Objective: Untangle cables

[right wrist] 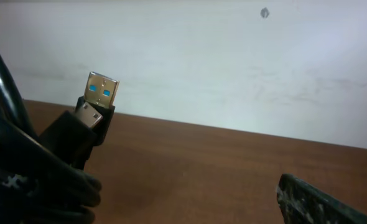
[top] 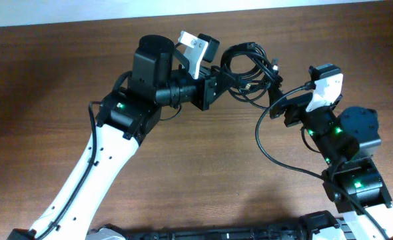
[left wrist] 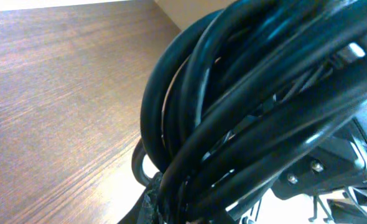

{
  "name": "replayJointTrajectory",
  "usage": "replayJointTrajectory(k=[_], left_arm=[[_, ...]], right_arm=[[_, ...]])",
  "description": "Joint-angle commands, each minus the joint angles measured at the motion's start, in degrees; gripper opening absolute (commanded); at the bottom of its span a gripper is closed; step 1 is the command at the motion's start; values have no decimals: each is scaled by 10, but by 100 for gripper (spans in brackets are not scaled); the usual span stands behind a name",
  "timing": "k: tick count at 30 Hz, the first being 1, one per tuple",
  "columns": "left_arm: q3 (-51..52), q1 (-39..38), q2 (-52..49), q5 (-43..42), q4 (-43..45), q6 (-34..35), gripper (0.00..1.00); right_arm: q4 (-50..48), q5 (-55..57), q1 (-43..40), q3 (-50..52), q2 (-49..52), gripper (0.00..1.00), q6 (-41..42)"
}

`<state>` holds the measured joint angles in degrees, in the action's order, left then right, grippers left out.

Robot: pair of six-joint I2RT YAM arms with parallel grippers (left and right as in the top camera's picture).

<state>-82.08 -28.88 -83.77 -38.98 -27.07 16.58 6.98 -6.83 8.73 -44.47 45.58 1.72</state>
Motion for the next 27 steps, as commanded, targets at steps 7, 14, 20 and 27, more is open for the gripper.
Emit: replayJointTrajectory(k=[7,14,20,27], left_arm=[[-4,-2,20,-70,1,-30,0],[-4,-2,23,-99,5,-64,0],[-4,0,23,-90,7,-75,0],[-4,6,23,-59,10,-75,0]], right_arm=[[-7,-44,2,-7,-5,99,7],[-1,-23,2,-7,-5,99,0],[0,-44,2,-7,-5,99,0],[-19,-237,2,-7,-5,99,-60]])
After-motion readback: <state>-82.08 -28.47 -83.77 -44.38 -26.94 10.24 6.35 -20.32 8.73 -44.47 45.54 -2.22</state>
